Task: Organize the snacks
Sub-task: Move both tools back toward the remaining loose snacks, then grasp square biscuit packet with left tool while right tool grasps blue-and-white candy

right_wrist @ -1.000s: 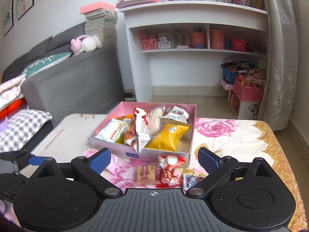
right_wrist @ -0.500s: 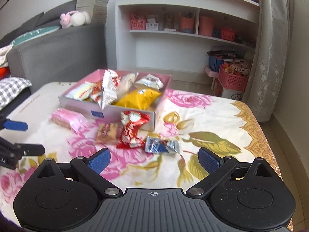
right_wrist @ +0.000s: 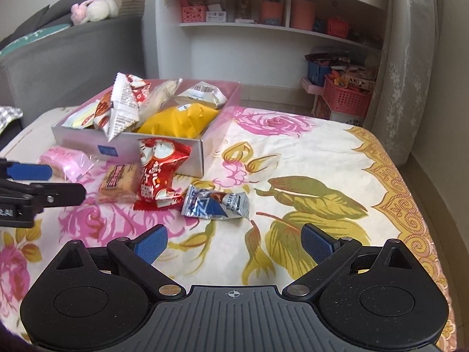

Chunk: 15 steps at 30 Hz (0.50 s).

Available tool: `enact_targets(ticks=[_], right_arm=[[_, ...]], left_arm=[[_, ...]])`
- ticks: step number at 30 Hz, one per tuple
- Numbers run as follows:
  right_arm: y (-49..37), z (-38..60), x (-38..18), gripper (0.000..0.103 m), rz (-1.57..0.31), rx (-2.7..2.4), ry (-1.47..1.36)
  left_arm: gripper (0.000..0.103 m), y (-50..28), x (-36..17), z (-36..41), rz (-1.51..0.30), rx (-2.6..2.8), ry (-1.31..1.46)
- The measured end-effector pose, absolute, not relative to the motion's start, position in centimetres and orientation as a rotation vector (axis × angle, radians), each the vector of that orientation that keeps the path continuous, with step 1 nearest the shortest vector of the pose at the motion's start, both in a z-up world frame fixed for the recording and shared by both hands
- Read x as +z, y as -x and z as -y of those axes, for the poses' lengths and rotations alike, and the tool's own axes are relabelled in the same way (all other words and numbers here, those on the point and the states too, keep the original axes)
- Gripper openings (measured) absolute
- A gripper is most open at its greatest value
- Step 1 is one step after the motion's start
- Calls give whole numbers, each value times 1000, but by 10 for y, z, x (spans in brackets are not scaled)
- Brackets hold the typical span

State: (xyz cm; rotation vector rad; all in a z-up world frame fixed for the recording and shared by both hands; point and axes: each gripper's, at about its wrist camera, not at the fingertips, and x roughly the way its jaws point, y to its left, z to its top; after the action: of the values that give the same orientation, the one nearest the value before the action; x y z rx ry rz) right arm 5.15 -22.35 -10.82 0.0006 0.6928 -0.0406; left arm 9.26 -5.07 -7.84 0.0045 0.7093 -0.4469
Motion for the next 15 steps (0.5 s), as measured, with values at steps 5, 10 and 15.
enact_targets(ticks=[5,10,15], right_arm=[[-63,226,-108,99,-691,-54,-69],[-69,226,-110,97,-690,-73,-92],[-75,228,-114,95,-709,-81,-100]], left_arm=[[63,-101,-81,56,-743,-446,78],[58,-104,-79,69,-732,-465,93],[47,-110,-84,75,-751,-448,88]])
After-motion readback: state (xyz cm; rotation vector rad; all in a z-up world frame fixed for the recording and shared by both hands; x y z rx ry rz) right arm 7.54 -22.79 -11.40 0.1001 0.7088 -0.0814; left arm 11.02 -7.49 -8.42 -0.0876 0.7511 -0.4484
